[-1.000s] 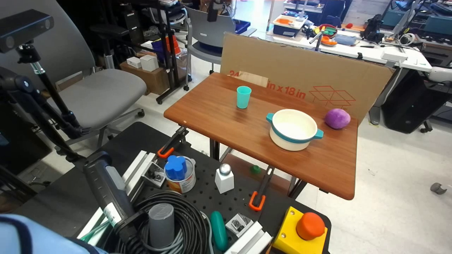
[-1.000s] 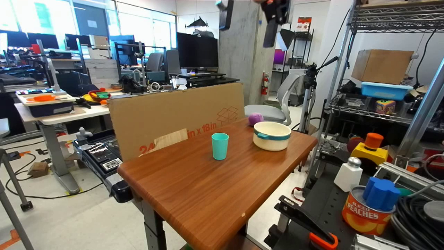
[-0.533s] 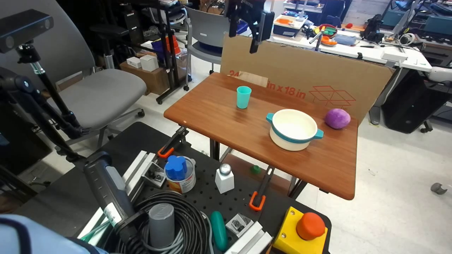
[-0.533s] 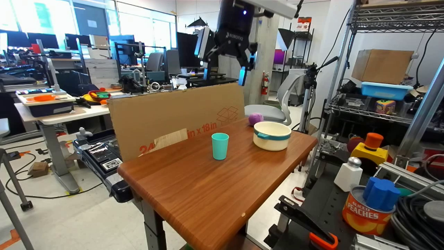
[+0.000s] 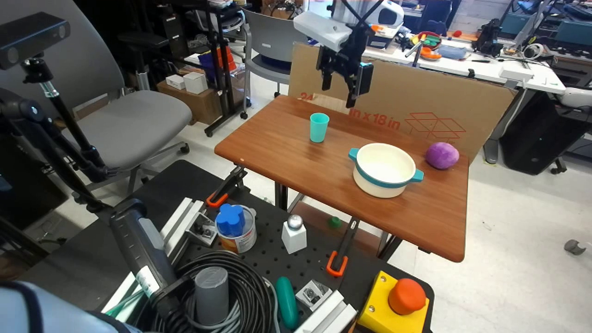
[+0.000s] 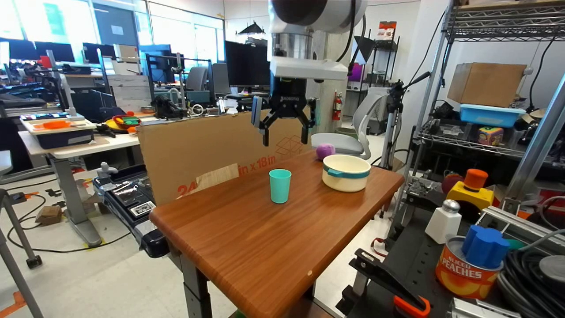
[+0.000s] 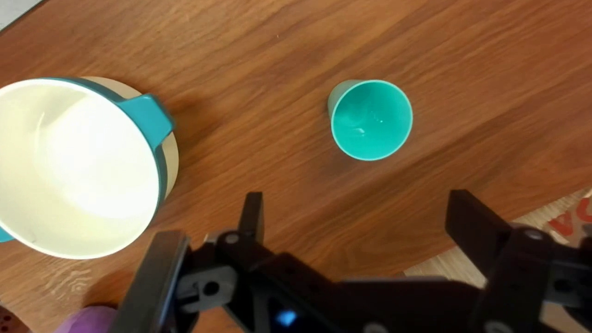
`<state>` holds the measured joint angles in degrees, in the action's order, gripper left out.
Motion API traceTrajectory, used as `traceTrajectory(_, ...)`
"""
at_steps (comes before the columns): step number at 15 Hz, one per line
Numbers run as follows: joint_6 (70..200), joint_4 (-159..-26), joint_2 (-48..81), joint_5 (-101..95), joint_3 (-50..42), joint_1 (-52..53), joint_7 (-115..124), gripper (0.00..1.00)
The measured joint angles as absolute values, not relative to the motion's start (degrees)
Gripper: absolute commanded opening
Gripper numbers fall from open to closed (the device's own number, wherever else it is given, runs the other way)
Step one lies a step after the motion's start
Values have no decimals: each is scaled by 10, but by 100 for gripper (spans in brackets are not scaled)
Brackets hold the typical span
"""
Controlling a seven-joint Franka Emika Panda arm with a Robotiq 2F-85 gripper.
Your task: Put the cup in the pot
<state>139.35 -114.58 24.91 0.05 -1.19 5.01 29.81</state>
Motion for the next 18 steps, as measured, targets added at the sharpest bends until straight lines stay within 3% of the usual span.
traceTrajectory(7, 1387, -1121, 314, -3, -27, 89, 319, 100)
traceTrajectory(8, 1386, -1120, 319, -3, -27, 93, 321, 75)
traceTrajectory(9, 1385, -1119, 324, -3, -28, 97, 322, 73)
traceTrajectory(15, 1384, -1111, 338, -3, -30, 108, 325, 27)
traceTrajectory(18, 1369, -1112, 330, -7, -30, 117, 325, 19)
